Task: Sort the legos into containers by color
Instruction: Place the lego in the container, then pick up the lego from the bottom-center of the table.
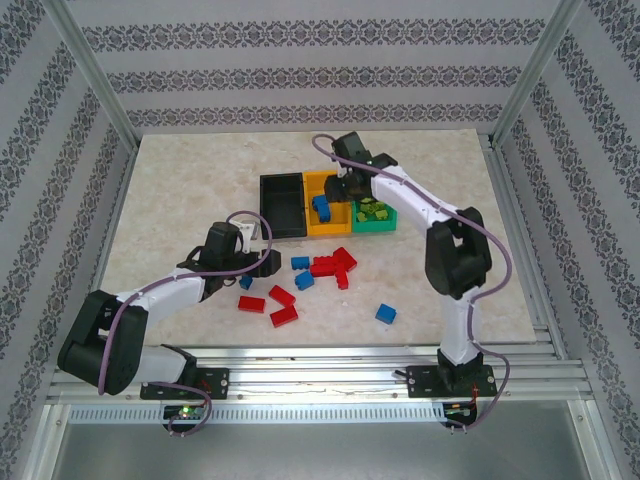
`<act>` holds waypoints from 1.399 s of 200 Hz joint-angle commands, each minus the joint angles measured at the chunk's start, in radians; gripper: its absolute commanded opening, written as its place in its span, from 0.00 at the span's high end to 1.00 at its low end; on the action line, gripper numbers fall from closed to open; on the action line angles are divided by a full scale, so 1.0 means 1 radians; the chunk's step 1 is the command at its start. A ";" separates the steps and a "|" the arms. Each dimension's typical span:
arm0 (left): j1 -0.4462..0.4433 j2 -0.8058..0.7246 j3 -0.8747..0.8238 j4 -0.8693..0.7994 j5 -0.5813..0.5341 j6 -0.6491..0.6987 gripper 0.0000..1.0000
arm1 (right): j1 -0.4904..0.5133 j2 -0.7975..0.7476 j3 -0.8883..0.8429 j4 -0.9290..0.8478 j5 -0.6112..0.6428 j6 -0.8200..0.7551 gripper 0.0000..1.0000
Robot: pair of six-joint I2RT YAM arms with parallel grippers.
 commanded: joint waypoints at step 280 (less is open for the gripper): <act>0.011 0.015 0.023 0.045 0.055 -0.016 0.20 | 0.299 -1.097 -1.177 -0.111 0.086 0.452 0.44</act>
